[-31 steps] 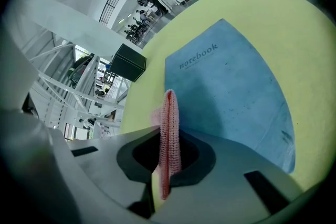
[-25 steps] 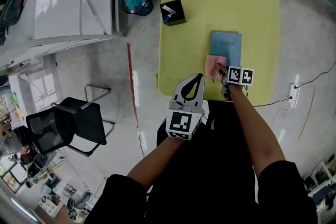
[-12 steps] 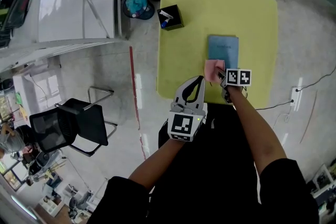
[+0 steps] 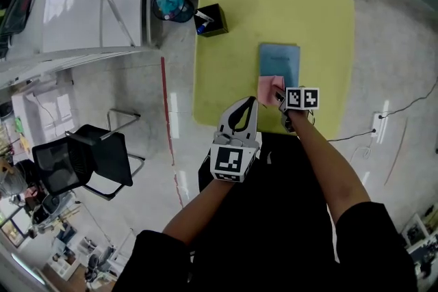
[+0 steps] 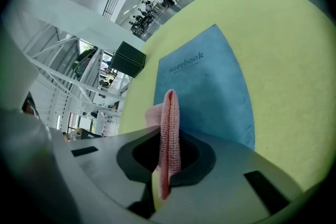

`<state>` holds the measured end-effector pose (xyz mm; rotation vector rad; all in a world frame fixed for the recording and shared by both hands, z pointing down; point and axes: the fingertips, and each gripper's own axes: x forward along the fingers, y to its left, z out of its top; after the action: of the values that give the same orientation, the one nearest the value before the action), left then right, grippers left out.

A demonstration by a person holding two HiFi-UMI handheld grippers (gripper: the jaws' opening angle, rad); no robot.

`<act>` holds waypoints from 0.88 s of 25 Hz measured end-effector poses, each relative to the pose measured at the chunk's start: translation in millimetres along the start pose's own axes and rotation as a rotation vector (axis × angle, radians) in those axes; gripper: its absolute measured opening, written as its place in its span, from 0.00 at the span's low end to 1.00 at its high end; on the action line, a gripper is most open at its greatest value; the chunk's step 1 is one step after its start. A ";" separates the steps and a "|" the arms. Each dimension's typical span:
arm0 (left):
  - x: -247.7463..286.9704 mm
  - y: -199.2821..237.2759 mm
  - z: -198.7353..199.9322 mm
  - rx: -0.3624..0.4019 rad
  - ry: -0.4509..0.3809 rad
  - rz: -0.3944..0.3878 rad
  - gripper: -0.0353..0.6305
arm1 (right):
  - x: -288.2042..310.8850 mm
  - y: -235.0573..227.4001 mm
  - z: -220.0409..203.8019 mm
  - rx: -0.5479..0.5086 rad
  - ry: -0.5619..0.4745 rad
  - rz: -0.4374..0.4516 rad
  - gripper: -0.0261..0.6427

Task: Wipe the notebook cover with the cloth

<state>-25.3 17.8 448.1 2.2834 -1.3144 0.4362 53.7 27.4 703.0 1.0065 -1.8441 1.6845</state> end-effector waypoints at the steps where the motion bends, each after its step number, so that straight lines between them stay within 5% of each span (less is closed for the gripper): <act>1: 1.0 -1.8 -0.4 -0.001 -0.001 0.003 0.07 | -1.9 -2.1 0.1 0.000 0.000 0.000 0.09; 22: 22.0 -38.5 -5.4 0.028 0.012 0.001 0.07 | -21.3 -29.8 0.3 0.046 -0.022 0.033 0.09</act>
<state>18.9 21.5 454.3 2.2996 -1.3112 0.4703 89.9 32.0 706.6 1.0220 -1.8529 1.7492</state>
